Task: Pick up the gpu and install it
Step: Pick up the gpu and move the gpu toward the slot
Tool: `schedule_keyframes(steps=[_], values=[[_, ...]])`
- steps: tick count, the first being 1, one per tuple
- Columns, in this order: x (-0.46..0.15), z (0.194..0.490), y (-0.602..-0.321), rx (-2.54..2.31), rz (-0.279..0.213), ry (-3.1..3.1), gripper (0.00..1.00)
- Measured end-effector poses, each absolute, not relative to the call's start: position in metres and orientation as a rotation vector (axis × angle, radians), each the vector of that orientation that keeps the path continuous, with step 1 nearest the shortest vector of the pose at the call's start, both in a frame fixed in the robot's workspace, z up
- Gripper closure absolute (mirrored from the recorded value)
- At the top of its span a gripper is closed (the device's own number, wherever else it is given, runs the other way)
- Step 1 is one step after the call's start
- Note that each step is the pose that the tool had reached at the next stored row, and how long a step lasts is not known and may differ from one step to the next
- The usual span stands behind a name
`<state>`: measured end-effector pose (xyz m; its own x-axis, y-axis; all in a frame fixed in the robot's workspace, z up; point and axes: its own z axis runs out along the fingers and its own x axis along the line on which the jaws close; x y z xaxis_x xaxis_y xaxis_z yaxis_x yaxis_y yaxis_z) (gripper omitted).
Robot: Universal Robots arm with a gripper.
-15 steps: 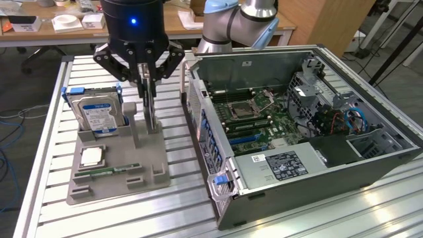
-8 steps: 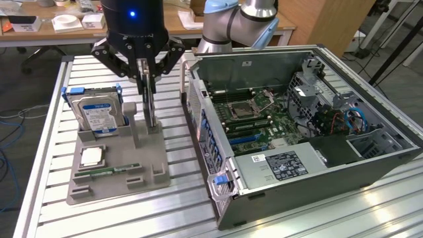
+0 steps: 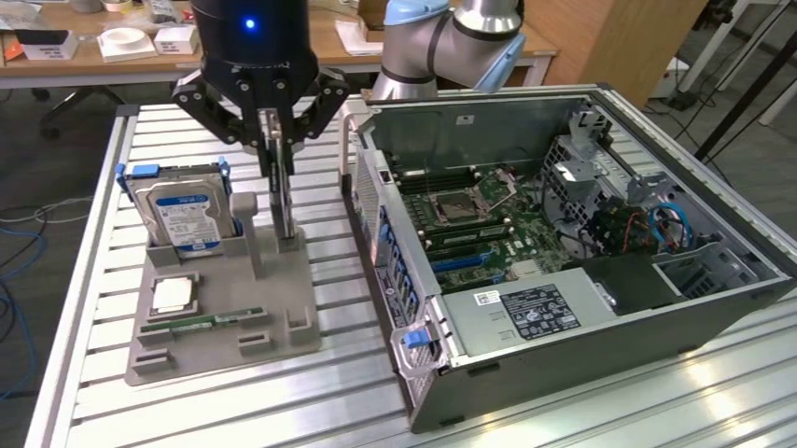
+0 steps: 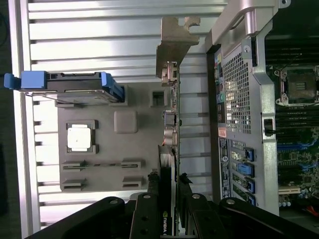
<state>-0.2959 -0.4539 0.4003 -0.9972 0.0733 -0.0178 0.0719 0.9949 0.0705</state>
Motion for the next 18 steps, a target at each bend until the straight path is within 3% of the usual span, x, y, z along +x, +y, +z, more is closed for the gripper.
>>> schedule_keyframes(steps=[18], values=[[-0.276,0.4,-0.454,0.114,0.109,3.117,0.74]])
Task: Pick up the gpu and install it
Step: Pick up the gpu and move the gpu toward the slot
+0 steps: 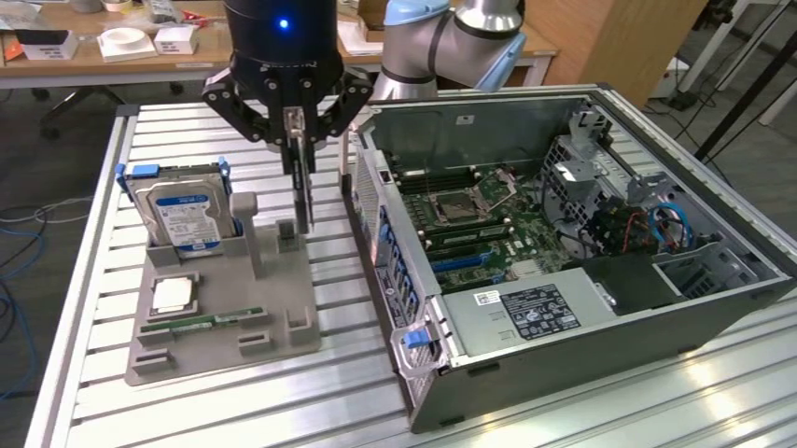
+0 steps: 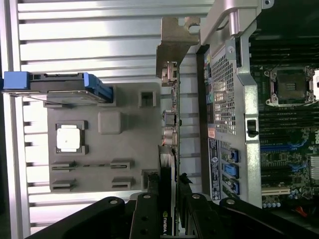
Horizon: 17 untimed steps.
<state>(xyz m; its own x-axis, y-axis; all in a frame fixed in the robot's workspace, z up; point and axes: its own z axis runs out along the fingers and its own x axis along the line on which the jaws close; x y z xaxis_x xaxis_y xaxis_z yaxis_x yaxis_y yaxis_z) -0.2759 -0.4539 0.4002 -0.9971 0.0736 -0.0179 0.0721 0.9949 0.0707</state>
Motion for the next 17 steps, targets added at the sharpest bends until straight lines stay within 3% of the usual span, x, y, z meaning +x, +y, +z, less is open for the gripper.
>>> schedule_keyframes(steps=[17], values=[[-0.264,0.4,-0.454,0.114,0.109,3.117,0.74]])
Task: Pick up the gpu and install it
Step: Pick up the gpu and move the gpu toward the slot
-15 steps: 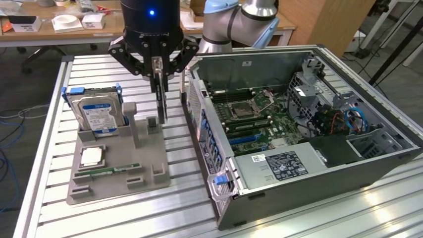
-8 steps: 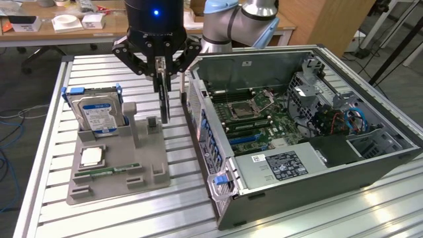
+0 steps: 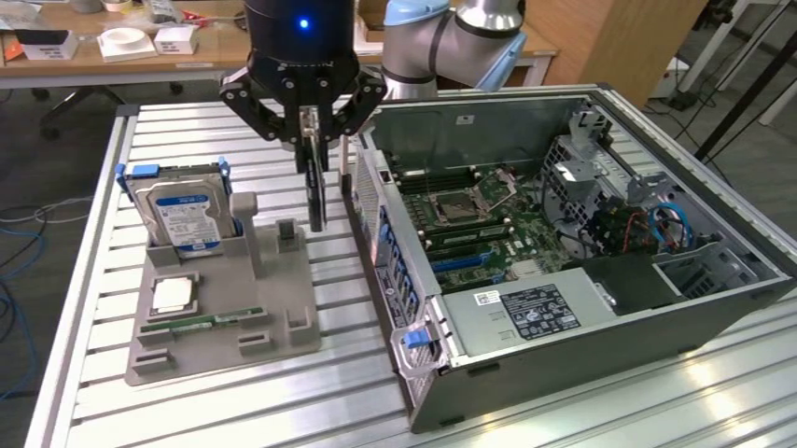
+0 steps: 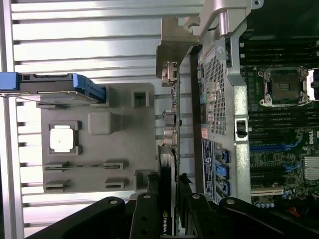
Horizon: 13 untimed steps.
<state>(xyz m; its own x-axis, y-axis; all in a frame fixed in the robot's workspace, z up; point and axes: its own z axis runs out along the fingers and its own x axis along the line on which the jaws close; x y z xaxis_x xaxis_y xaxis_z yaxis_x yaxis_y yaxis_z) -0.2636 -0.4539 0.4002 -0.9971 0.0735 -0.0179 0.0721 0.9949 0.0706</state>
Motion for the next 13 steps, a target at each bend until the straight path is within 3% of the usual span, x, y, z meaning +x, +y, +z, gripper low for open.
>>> schedule_keyframes(steps=[13], values=[[-0.2564,0.4002,-0.4539,0.114,0.109,3.117,0.74]])
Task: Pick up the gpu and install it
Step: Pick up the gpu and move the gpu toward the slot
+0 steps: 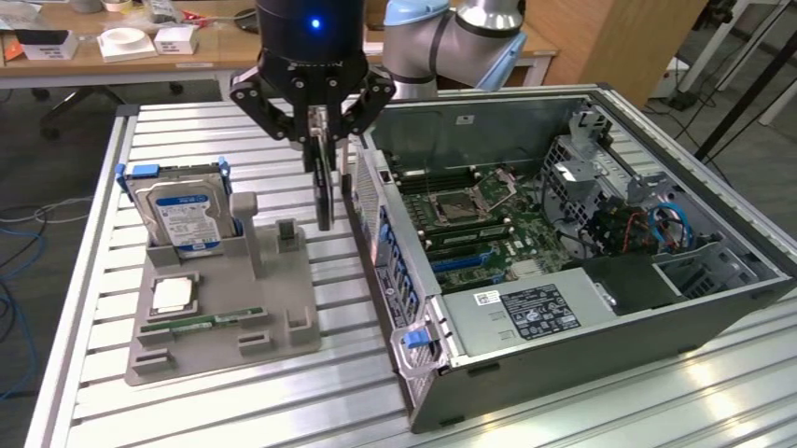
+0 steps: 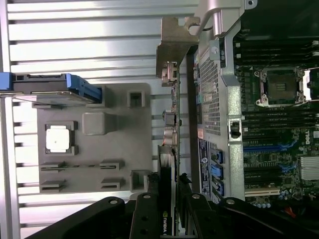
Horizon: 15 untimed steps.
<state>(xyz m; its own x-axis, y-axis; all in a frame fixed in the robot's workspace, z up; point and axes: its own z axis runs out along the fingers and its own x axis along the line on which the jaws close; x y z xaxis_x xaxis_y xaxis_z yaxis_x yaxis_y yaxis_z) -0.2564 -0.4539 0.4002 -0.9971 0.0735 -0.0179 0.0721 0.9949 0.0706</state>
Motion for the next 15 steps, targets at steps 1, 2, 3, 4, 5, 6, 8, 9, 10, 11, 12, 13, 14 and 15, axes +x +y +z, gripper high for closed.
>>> schedule_keyframes(steps=[1,2,3,4,5,6,8,9,10,11,12,13,14,15], values=[[-0.256,0.4002,-0.4539,0.114,0.109,3.117,0.74],[-0.2555,0.4002,-0.4539,0.114,0.109,3.117,0.74],[-0.2551,0.4002,-0.4539,0.114,0.109,3.117,0.74],[-0.2546,0.4002,-0.4539,0.114,0.109,3.117,0.74],[-0.2542,0.4002,-0.4539,0.114,0.109,3.117,0.74],[-0.2537,0.4002,-0.4539,0.114,0.109,3.117,0.74],[-0.2527,0.4002,-0.4539,0.114,0.109,3.117,0.74],[-0.2523,0.4002,-0.4539,0.114,0.109,3.117,0.74],[-0.2519,0.4002,-0.4539,0.114,0.109,3.117,0.74],[-0.2514,0.4002,-0.4539,0.114,0.109,3.117,0.74],[-0.251,0.4002,-0.4539,0.114,0.109,3.117,0.74],[-0.2506,0.4002,-0.4539,0.114,0.109,3.117,0.74],[-0.2501,0.4002,-0.4539,0.114,0.109,3.117,0.74],[-0.2497,0.4002,-0.4539,0.114,0.109,3.117,0.74]])
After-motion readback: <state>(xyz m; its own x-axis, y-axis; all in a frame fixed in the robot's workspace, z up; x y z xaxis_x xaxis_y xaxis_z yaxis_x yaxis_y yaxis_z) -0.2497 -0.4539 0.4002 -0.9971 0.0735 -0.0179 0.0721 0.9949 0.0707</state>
